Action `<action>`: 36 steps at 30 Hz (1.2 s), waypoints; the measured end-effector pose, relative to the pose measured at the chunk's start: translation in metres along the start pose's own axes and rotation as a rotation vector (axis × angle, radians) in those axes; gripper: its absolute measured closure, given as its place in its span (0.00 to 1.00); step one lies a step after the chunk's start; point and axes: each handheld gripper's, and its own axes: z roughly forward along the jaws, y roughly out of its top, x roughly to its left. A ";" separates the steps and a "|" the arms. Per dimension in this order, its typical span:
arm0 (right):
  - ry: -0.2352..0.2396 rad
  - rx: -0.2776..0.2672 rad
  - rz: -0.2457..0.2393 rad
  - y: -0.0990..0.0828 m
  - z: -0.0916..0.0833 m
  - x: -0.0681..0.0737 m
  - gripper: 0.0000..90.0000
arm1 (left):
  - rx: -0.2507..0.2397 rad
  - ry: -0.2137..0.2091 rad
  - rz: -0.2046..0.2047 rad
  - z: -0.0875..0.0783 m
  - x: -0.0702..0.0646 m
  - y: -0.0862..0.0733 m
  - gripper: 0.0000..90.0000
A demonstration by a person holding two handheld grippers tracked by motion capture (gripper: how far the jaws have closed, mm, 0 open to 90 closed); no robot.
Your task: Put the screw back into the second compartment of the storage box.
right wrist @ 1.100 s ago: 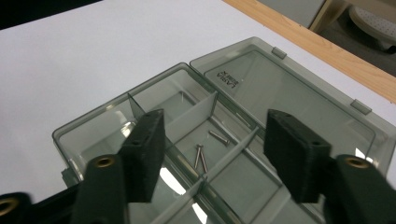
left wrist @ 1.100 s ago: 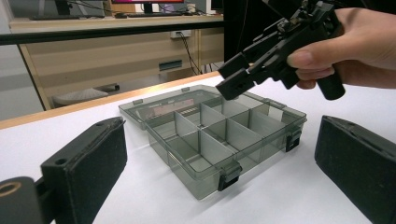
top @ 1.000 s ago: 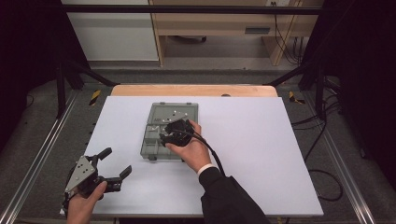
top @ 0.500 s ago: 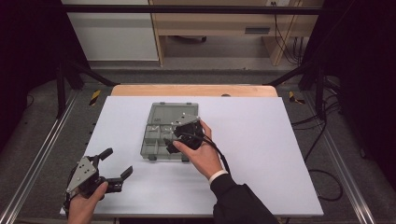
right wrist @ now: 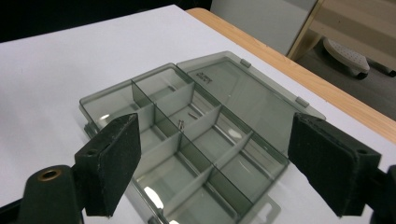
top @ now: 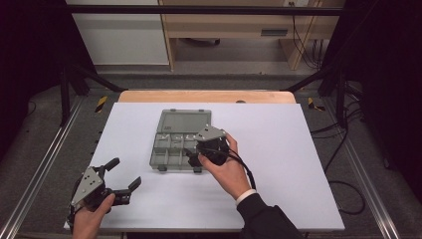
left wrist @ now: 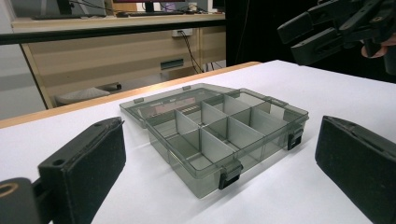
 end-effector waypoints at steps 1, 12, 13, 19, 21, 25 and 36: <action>-0.002 0.000 0.003 -0.001 -0.002 -0.002 0.19 | -0.002 0.001 0.000 0.000 0.000 0.000 0.02; -0.026 -0.048 0.075 -0.015 -0.023 -0.021 0.11 | 0.008 0.014 0.004 0.000 0.000 -0.001 0.02; -0.026 -0.047 0.076 -0.016 -0.024 -0.023 0.11 | 0.011 0.018 0.006 0.000 0.000 -0.001 0.02; -0.031 -0.045 0.084 -0.017 -0.032 -0.027 0.10 | 0.005 0.016 0.003 -0.001 0.001 0.000 0.02; -0.033 -0.049 0.088 -0.017 -0.035 -0.028 0.10 | 0.004 0.016 0.002 -0.001 0.001 0.000 0.02; -0.025 -0.056 0.103 -0.015 -0.041 -0.031 0.10 | 0.002 0.016 0.002 -0.001 0.000 0.000 0.02; -0.069 -0.085 0.115 -0.017 -0.051 -0.045 0.11 | 0.003 0.014 0.008 -0.001 0.000 0.000 0.02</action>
